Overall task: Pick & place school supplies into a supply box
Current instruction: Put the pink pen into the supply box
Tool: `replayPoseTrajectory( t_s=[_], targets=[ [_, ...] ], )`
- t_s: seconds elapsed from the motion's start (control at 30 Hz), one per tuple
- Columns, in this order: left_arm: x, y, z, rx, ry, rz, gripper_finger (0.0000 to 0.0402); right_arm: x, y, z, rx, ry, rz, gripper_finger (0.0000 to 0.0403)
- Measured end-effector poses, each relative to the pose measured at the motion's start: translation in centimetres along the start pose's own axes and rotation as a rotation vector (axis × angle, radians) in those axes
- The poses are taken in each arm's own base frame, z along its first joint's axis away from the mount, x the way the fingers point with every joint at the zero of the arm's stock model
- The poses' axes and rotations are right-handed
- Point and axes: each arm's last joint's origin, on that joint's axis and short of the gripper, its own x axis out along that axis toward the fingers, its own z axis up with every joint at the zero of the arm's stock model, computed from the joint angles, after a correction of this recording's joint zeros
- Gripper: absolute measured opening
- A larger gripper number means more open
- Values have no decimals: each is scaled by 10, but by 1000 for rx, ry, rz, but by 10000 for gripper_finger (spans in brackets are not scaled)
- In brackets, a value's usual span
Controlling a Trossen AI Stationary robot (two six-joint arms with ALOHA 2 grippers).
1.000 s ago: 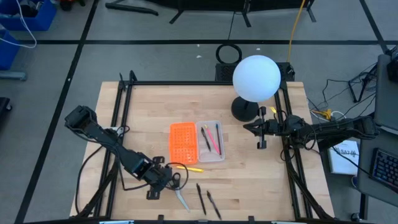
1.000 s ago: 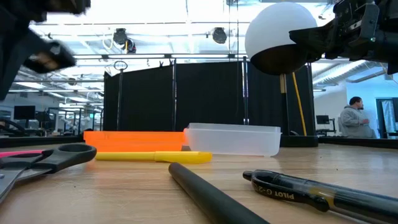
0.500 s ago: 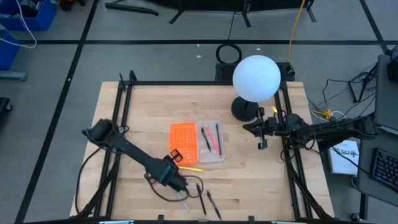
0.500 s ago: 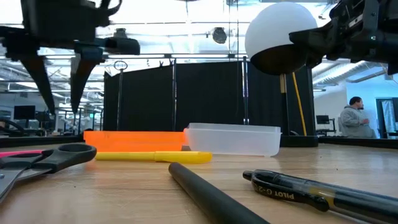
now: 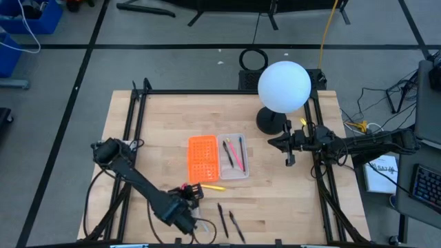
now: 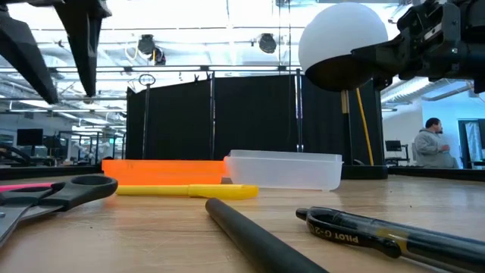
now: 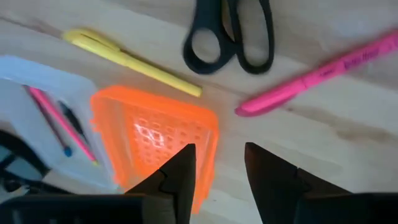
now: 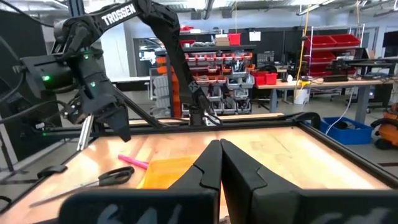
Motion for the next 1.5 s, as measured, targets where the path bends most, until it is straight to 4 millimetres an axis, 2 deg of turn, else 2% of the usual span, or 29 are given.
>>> replayPoseTrajectory(
  t_s=[0.1, 0.43, 0.67, 0.8, 0.93, 1.23, 1.5],
  targets=[
    [-1, -1, 6, 15, -41, 15, 160, 0, 0, 0, 24, 0, 0, 0],
    [-2, -11, 11, 208, -149, -123, 229, 0, 0, 1, 0, -11, 1, 0],
    [30, -20, 3, 370, -93, -191, 260, 0, 0, 2, -16, -16, 1, 0],
    [45, -36, 0, 448, -31, -216, 264, 0, 0, 1, -9, -15, 1, 0],
    [48, -47, 3, 517, -14, -202, 264, 0, 0, 1, 16, -15, 1, 0],
    [45, -55, 16, 556, -75, -133, 264, 0, 0, 0, 62, 1, 0, 0],
    [65, -60, 11, 585, -103, -165, 264, 0, 0, -1, 56, 7, -1, 0]
  ],
)
